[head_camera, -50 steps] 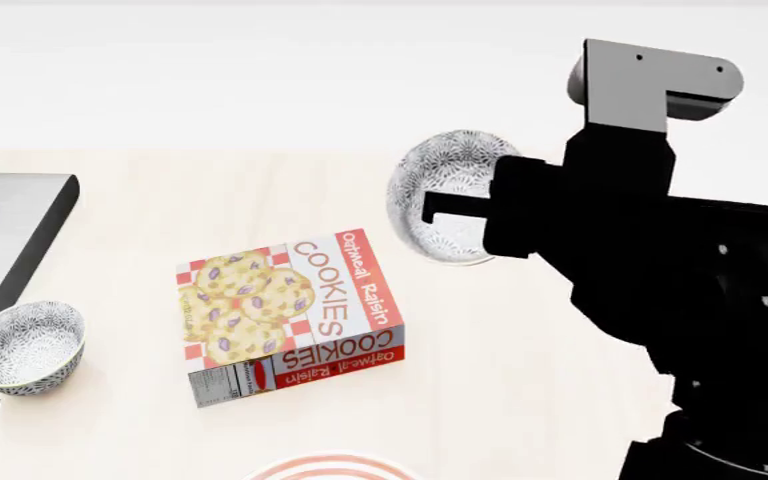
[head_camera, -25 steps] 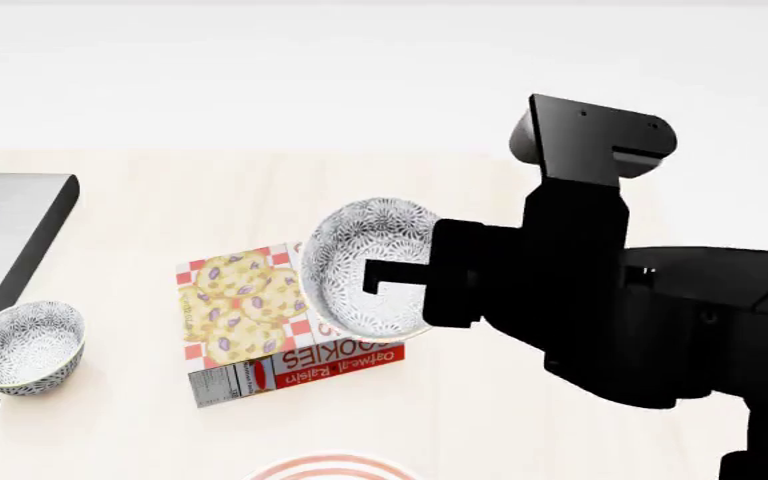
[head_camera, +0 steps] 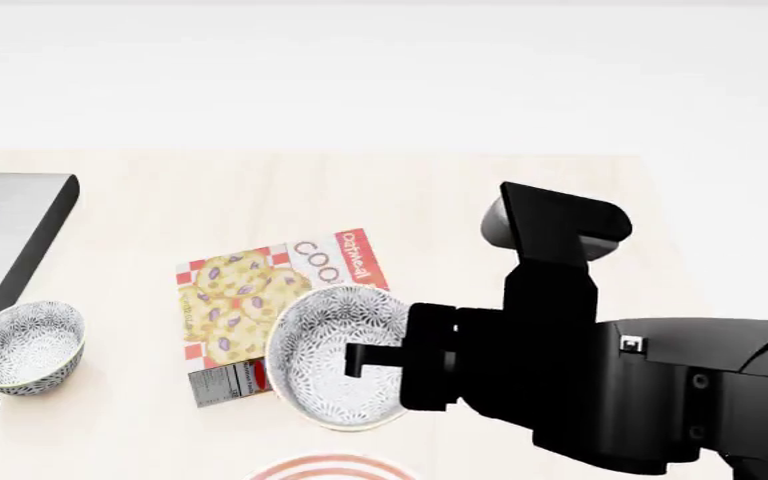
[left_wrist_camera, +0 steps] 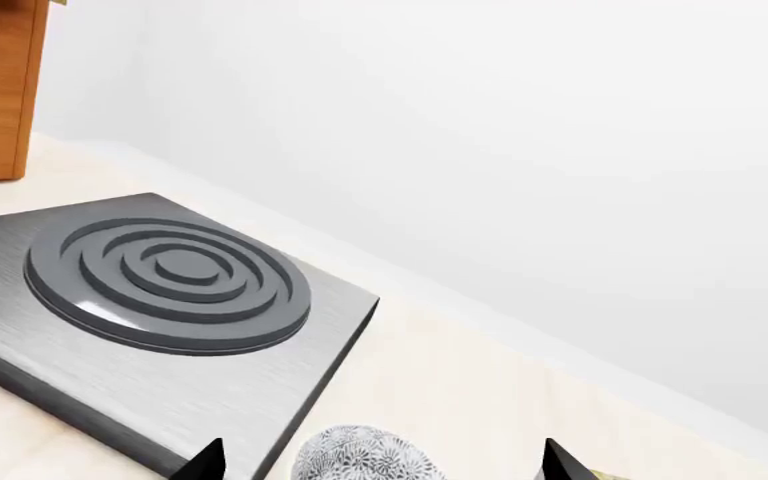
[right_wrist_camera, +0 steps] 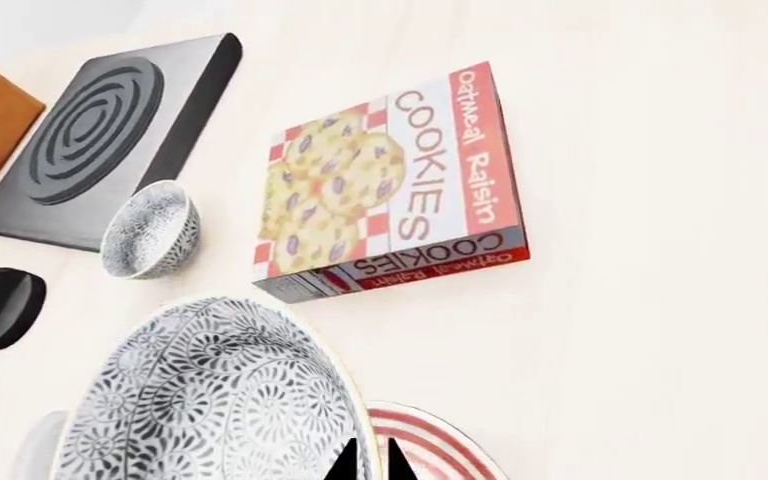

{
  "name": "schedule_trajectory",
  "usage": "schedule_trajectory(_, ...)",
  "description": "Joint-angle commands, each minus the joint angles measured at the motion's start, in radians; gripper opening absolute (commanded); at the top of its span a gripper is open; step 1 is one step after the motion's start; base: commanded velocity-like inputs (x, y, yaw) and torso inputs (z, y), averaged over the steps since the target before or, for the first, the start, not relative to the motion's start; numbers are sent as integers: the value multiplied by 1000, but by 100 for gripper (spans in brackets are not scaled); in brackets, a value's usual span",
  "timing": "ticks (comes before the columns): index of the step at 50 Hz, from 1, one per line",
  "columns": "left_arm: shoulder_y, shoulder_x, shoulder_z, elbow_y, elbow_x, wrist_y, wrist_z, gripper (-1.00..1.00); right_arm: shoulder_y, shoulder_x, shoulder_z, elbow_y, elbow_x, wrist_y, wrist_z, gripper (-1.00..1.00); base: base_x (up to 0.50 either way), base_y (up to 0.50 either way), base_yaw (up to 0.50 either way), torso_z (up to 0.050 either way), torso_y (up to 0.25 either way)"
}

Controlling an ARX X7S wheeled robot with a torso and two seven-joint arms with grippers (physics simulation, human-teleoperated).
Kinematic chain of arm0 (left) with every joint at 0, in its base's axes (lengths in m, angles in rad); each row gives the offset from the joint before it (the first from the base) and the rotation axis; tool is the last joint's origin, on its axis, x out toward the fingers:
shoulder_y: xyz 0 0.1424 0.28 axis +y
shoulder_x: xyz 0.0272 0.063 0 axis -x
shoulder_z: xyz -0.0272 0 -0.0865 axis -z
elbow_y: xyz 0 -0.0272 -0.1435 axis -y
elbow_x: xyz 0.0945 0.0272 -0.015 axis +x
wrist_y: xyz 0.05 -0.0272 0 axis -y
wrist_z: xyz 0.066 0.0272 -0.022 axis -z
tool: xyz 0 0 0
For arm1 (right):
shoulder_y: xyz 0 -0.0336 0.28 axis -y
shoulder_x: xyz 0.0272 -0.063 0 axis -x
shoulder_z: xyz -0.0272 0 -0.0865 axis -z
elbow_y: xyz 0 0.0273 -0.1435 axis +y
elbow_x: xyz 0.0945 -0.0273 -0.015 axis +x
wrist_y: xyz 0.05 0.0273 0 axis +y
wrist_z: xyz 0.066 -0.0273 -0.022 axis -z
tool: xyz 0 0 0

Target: Pick the akita bowl next to the plate and place it on the plate.

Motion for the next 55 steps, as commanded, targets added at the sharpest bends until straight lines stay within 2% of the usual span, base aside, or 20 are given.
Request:
schedule_trajectory(1, 1, -3, 1, 7, -6, -4, -6, 100, -40, 17, -26, 4, 66, -10, -6, -100, 0, 0, 0, 0, 0)
schedule_trajectory(10, 4, -5, 3, 11, -7, -4, -9, 100, -84, 28, -49, 3, 87, -14, -27, -100, 0, 0, 0, 0, 0)
schedule_trajectory(13, 4, -6, 4, 11, -7, -3, -9, 100, -108, 33, -71, -15, 41, -16, -96, -100, 0, 0, 0, 0, 0)
schedule_trajectory(55, 1, -10, 13, -10, -8, 16, -5, 100, -196, 62, -213, -56, -115, -116, -305, -100, 0, 0, 0, 0, 0)
